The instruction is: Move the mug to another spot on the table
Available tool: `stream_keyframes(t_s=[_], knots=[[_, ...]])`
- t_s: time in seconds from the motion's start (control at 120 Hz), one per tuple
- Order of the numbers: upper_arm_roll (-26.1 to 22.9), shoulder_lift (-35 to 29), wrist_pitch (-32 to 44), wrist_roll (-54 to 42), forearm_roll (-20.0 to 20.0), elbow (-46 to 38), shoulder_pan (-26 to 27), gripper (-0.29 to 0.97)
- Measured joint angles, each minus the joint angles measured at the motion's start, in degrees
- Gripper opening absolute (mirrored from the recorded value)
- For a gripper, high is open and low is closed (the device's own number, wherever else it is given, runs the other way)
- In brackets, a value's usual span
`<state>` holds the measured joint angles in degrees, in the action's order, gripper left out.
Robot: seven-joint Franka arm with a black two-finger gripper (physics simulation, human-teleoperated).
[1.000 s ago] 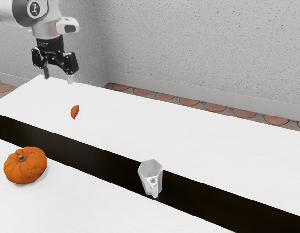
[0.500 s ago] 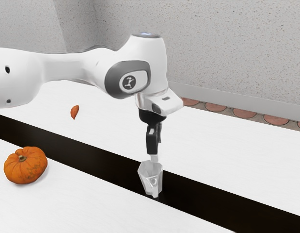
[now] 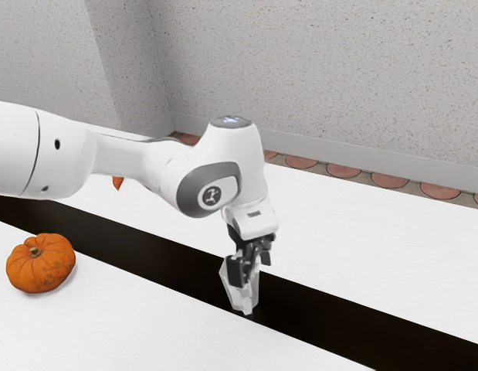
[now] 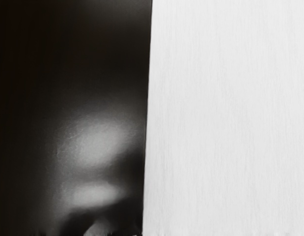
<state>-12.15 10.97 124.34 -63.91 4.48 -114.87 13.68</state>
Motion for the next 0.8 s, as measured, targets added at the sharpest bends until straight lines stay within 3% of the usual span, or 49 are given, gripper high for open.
stream_keyframes(t_s=[0.417,0.8], knots=[[2.2,3.0,-3.8,-23.1,-1.0,0.4,0.0,0.68],[3.1,4.9,-4.6,-37.5,-0.8,1.0,0.0,0.68]])
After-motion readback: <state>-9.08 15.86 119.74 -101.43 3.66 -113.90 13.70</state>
